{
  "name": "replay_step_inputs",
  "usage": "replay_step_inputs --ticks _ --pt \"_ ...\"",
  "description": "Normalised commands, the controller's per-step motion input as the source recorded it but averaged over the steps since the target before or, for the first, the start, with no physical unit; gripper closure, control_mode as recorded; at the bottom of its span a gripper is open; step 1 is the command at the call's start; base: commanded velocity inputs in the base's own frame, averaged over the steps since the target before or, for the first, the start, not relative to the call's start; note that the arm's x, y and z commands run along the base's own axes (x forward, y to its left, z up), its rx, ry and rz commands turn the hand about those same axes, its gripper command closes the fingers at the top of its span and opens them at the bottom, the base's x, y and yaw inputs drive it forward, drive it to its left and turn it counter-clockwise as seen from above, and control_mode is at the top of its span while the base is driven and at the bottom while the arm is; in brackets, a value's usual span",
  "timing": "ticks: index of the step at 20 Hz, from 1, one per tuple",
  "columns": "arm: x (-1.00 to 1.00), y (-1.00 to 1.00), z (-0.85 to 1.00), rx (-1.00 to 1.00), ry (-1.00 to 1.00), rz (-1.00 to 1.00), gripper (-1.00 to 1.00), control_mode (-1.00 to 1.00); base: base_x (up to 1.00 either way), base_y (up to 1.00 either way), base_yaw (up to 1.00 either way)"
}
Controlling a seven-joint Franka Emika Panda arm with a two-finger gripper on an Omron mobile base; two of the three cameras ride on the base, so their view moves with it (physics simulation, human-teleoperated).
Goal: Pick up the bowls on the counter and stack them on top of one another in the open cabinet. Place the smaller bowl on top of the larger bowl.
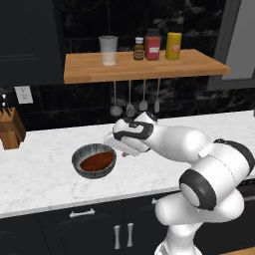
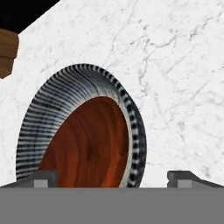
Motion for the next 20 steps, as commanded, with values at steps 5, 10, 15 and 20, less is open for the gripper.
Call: replay_step_inputs --ticks 5,10,15,20 --pt "0.00 0.06 -0.34 -0.02 0.01 0.04 -1.00 -1.00 0.00 0.00 0.00" --pt "0.04 0.21 -0.35 -0.05 0.02 0.03 -1.00 -1.00 0.00 0.00 0.00" --pt "0.16 0.17 -0.38 -0.03 0.02 0.02 1.00 -1.00 0.00 0.00 0.00" --pt "0.04 0.07 -0.19 0.00 0.01 0.00 1.00 -1.00 0.00 0.00 0.00"
